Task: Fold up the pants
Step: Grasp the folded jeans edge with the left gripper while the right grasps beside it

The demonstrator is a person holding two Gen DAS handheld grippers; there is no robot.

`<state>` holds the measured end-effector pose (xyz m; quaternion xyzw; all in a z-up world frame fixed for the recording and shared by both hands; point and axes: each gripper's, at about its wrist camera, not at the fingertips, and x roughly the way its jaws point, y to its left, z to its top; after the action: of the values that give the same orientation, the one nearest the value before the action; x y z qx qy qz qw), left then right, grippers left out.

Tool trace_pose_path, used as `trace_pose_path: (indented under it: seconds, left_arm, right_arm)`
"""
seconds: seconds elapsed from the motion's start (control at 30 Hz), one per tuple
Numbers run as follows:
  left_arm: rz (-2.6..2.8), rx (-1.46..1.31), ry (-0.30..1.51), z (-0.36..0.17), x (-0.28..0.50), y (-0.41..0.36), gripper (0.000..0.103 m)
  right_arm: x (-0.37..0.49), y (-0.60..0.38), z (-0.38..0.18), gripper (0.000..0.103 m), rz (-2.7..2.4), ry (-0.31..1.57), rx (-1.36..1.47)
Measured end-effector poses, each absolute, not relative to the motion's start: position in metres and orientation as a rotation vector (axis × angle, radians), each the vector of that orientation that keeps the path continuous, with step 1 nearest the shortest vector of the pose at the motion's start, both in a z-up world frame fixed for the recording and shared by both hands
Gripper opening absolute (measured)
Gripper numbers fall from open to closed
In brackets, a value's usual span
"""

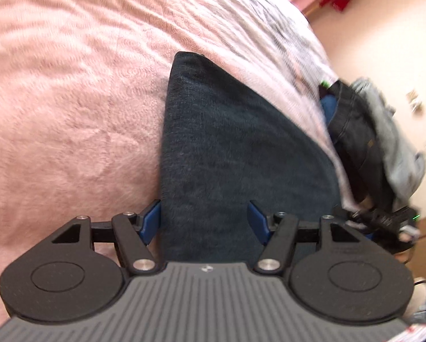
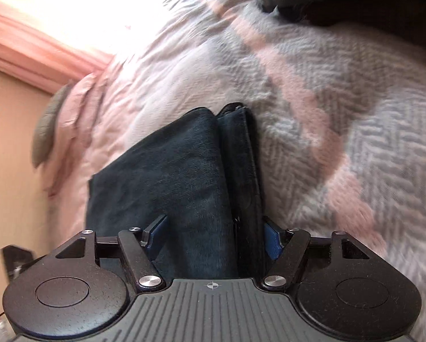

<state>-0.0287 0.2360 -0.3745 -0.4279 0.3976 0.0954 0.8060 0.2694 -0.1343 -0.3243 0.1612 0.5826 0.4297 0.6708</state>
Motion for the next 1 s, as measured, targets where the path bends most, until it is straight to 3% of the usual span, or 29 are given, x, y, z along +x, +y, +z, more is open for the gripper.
trace_pose_path:
  seconds: [0.13,0.33,0.43,0.47,0.5,0.63,0.67,0.73,0.77,0.8,1.0]
  left_arm:
    - [0.177,-0.98,0.822,-0.385,-0.031,0.244,0.056]
    - [0.198,-0.938,0.839,-0.391,-0.02,0.237,0.035]
    - [0.218,-0.948,0.818,-0.385,-0.025,0.235,0.021]
    - [0.226,-0.937,0.811,-0.38,-0.028,0.233,0.017]
    - [0.232,-0.92,0.807,-0.375,-0.029,0.23,0.014]
    - [0.271,-0.899,0.793,-0.352,-0.033,0.219,0.011]
    - [0.278,-0.905,0.793,-0.35,-0.034,0.217,0.011]
    - [0.291,-0.903,0.807,-0.351,-0.03,0.213,0.011]
    - [0.3,-0.902,0.819,-0.353,-0.026,0.212,0.012]
    - [0.305,-0.9,0.83,-0.356,-0.024,0.214,0.012]
    - [0.283,-0.946,0.83,-0.374,-0.029,0.227,0.016]
  right_arm:
    - [0.281,-0.139,-0.331,0.062,1.079,1.353,0.359]
    - [0.281,-0.13,-0.34,0.051,1.076,1.357,0.384]
    - [0.274,-0.135,-0.332,0.04,1.052,1.341,0.399]
    - [0.271,-0.138,-0.326,0.026,1.043,1.328,0.41]
    - [0.268,-0.141,-0.319,0.019,1.043,1.317,0.423]
    - [0.259,-0.136,-0.291,0.019,1.027,1.308,0.355]
    - [0.259,-0.134,-0.29,0.022,0.995,1.329,0.333]
    - [0.262,-0.126,-0.292,0.037,0.949,1.354,0.251]
    - [0.264,-0.12,-0.293,0.058,0.907,1.363,0.206]
    - [0.264,-0.12,-0.294,0.071,0.872,1.364,0.161]
    - [0.272,-0.132,-0.325,0.071,1.015,1.38,0.288]
